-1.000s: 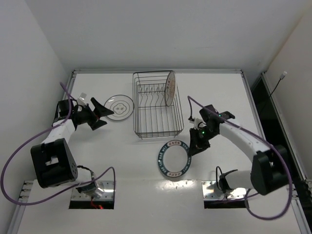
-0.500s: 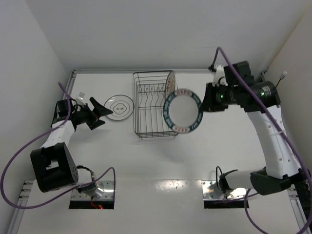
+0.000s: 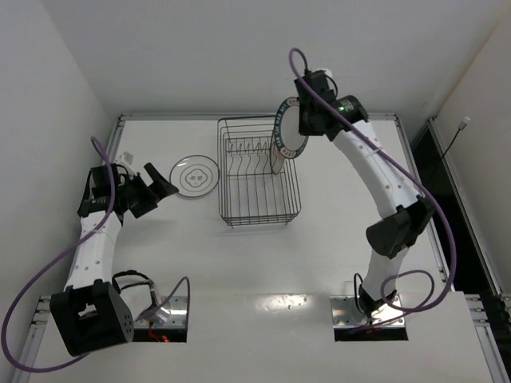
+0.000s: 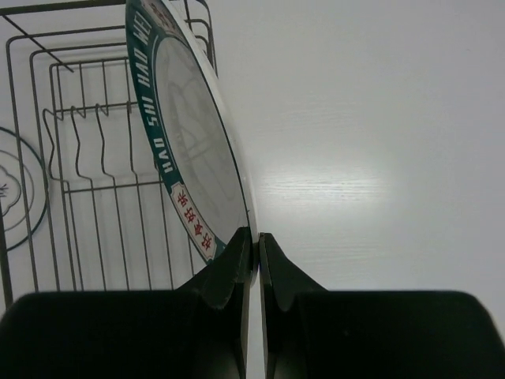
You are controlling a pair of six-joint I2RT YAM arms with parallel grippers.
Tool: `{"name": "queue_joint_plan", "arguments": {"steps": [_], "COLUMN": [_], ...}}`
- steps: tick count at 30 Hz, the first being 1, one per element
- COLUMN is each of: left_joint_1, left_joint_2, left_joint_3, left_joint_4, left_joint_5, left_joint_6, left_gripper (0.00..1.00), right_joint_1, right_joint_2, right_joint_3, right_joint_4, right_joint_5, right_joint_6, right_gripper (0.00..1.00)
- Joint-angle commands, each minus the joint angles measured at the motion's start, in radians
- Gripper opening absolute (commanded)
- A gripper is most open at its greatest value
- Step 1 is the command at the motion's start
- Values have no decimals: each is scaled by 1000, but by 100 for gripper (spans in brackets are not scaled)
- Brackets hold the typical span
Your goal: Load the plates into the dish rack
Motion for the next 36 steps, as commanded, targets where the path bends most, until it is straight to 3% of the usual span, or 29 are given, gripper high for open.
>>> {"name": "queue_joint_plan", "arguments": {"steps": [1, 8, 16, 27, 32, 36], "left_joint_1": [-30, -76, -124, -168, -168, -156], "left_joint_2": [-25, -6, 7, 16, 47, 56], "left_joint_3": [12, 49, 73, 64, 64, 20], "left_joint_4": [-54, -63, -83, -83, -64, -5], "left_joint_5": [-67, -67, -129, -191, -209, -140], "left_joint_6": [22, 31, 40, 49, 40, 8], "left_gripper": [100, 100, 100, 100, 100, 100], "right_joint_1": [87, 153, 187, 216, 225, 225], "right_joint_2": [28, 226, 348, 492, 513, 477], "right_joint_3": [76, 249, 295, 295, 239, 162], "right_joint_4": [147, 92, 64, 54, 43, 55], "right_joint_5": [208, 351, 471, 471, 365, 221], "right_joint_6": [34, 34, 23, 51, 127, 167], "right_gripper": [0, 0, 0, 0, 0, 0]}}
